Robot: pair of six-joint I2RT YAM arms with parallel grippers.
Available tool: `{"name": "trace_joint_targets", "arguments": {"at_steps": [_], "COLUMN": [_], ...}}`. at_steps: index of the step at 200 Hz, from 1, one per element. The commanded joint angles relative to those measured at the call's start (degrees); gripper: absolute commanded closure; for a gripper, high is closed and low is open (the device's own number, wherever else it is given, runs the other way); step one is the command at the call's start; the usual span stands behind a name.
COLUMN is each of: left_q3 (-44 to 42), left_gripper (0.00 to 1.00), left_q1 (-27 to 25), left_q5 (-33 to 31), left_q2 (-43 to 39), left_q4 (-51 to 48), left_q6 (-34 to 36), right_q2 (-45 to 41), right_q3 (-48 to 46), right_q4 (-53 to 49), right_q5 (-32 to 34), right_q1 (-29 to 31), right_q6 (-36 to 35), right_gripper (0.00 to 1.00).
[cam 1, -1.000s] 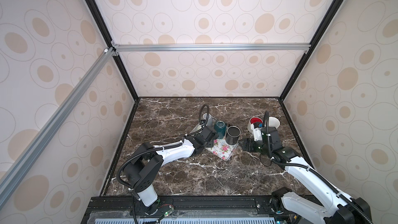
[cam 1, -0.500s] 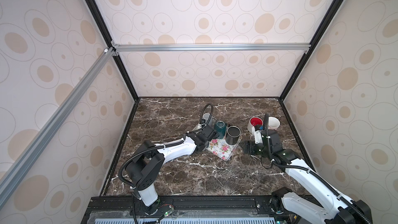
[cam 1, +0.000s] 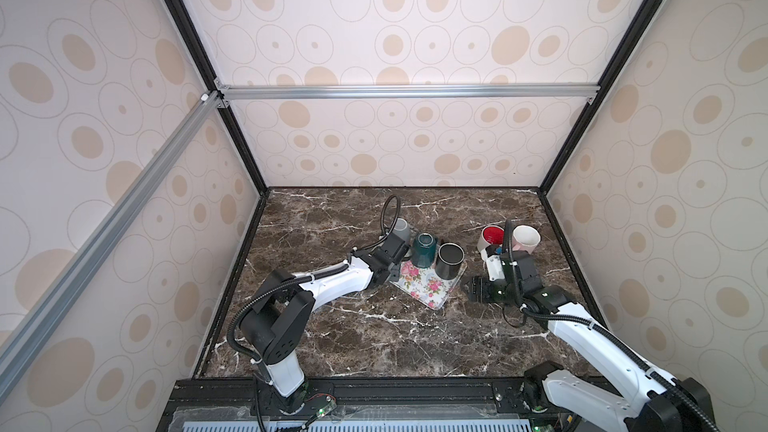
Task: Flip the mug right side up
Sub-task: 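Lower the left gripper onto the light green mug's rim and grip it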
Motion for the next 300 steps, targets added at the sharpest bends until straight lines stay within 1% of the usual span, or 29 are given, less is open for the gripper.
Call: {"name": "trace_joint_targets", "arguments": {"at_steps": [1, 17, 38, 65, 89, 105, 128, 141, 157, 160, 182, 214, 227, 237, 268, 300], "left_q3": [2.6, 3.0, 3.5, 5.4, 6.7, 7.4, 8.4, 8.7, 8.8, 8.8, 9.2, 9.1, 8.8, 8.6, 7.1, 5.0], "left_gripper": [0.6, 0.6, 0.64, 0.66, 0.7, 0.73, 0.73, 0.79, 0.93, 0.94, 0.92, 0.95, 1.0, 1.0, 1.0, 1.0], "left_q1": [1.1, 1.0, 1.1, 1.2, 1.2, 1.2, 1.2, 1.3, 1.2, 1.3, 1.3, 1.3, 1.3, 1.3, 1.5, 1.9], "left_q5": [1.5, 0.8, 0.7, -0.8, -0.1, 0.2, 0.5, 0.4, 0.2, 0.1, -0.8, -1.4, -1.5, -1.4, 0.1, 4.3], "left_q2": [-0.1, 0.2, 0.6, 2.1, 3.3, 4.1, 4.7, 5.1, 5.1, 5.1, 5.6, 5.9, 5.5, 5.0, 2.8, 0.1], "left_q4": [-2.9, -3.5, -4.0, -6.1, -7.4, -8.0, -8.3, -8.5, -8.5, -8.6, -8.9, -9.4, -9.3, -9.1, -7.6, -4.9], "left_q6": [1.6, 2.2, 2.9, 4.6, 5.7, 5.8, 6.1, 6.2, 6.4, 6.4, 6.7, 7.5, 7.8, 8.1, 8.8, 9.0], "right_q2": [-0.5, -1.3, -2.1, -3.0, -4.2, -5.0, -5.7, -5.8, -5.6, -5.5, -5.2, -4.5, -4.4, -4.2, -3.0, -2.1], "right_q3": [-0.6, -1.7, -2.3, -2.6, -2.7, -2.9, -3.2, -3.3, -3.3, -3.4, -3.8, -3.7, -3.6, -3.7, -3.8, -4.2], "right_q4": [-0.8, -0.2, -0.4, -1.8, -3.9, -4.6, -4.8, -5.1, -5.2, -5.2, -4.9, -4.7, -4.3, -4.0, -3.0, -1.5], "right_q5": [-1.9, -1.5, -1.6, -0.3, 1.9, 2.2, 2.5, 3.3, 3.5, 3.5, 3.3, 3.1, 2.7, 2.4, 0.8, -1.7], "right_q1": [0.3, 0.3, 0.3, 0.3, 0.3, 0.3, 0.3, 0.3, 0.3, 0.3, 0.3, 0.3, 0.3, 0.3, 0.3, 0.4], "right_q6": [-0.5, 0.0, 0.4, -0.1, -1.0, -1.4, -1.3, -1.0, -1.0, -1.0, -0.8, -0.3, -0.1, 0.1, 1.0, 3.2], "right_gripper": [0.22, 0.22, 0.22, 0.22, 0.22, 0.22, 0.22, 0.22, 0.22, 0.22, 0.22, 0.22, 0.22, 0.22, 0.22, 0.22]}}
